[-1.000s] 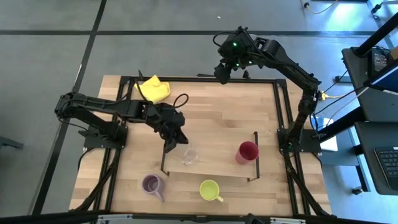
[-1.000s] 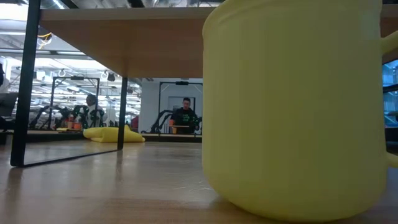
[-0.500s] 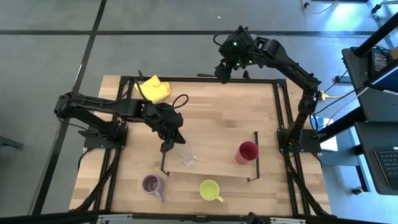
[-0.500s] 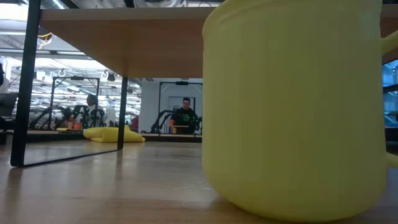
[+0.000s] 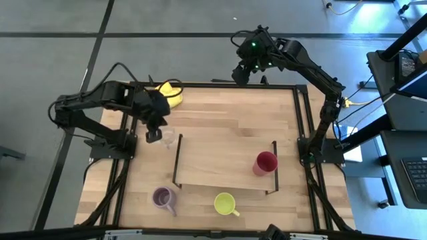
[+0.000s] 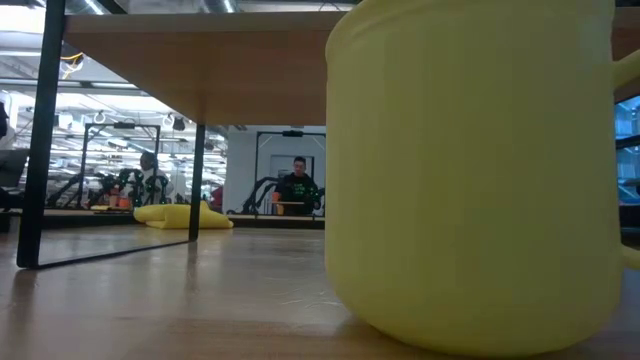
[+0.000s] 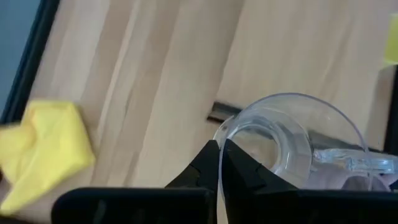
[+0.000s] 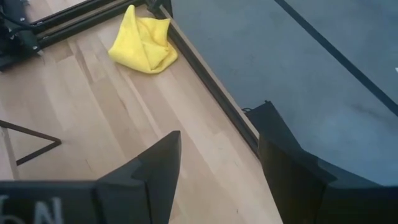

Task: Stack small to large cups/mugs on shelf

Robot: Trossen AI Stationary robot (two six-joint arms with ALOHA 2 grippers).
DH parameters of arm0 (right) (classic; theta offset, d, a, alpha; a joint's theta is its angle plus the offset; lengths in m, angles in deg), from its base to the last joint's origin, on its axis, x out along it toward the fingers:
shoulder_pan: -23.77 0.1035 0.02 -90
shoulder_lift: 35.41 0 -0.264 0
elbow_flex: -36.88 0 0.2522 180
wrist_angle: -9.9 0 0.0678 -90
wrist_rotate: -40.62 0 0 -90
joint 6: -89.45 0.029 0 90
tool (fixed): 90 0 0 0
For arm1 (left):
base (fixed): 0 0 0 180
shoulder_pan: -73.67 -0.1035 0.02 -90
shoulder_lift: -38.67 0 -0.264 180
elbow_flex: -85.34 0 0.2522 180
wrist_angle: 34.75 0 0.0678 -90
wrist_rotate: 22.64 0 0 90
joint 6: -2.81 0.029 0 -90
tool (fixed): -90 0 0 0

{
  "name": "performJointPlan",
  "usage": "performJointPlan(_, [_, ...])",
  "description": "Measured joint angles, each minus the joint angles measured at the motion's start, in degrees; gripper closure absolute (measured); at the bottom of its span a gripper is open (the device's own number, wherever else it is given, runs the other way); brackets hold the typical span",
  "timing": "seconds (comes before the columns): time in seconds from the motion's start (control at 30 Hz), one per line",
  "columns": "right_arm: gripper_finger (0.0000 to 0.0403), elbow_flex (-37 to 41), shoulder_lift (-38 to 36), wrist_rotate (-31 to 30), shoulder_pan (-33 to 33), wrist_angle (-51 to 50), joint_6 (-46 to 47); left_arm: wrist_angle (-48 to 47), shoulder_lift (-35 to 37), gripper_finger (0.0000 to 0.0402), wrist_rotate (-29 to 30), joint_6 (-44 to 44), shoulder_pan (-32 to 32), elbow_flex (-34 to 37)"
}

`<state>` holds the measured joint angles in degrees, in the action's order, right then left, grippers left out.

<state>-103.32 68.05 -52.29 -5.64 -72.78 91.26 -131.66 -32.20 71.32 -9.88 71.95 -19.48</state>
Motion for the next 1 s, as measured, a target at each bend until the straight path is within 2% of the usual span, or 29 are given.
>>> performJointPlan(0.17, [0.0187, 0.0, -0.02, 0.18, 0.0, 0.0, -0.58, 4.61, 3.58, 0.04, 1.57, -6.55, 2.8, 8.98])
performJointPlan(0.37, [0.0187, 0.0, -1.29, 8.37, 0.54, -5.36, 0.93, 14.32, 10.68, 0.0399, 4.17, -16.07, 7.41, 24.4])
performJointPlan(0.43, [0.0187, -0.02, -2.35, 8.85, 1.98, -8.26, 0.86, 15.69, 13.37, 0.0399, 4.42, -18.63, 8.29, 27.54])
performJointPlan(0.57, [0.0187, -0.04, -4.25, 9.06, 7.49, -12.37, -2.56, 15.67, 17.99, 0.0398, 6.28, -21.31, 9.77, 31.37])
performJointPlan(0.7, [0.0187, -0.07, -5.2, 8.9, 17.06, -14.25, -3.07, 14.92, 21.2, 0.0398, 6.9, -21.66, 9.92, 34.56])
performJointPlan(0.8, [0.0187, -0.07, -5.09, 4.42, 25.41, -15.5, -1.91, 14.6, 22.3, 0.0398, 5.25, -21.69, 9.88, 37.91])
performJointPlan(1.0, [0.0187, -0.07, -5.05, -10.25, 40.33, -15.95, 2.93, 14.97, 23.97, 0.0398, 2.42, -21.38, 9.88, 45.35])
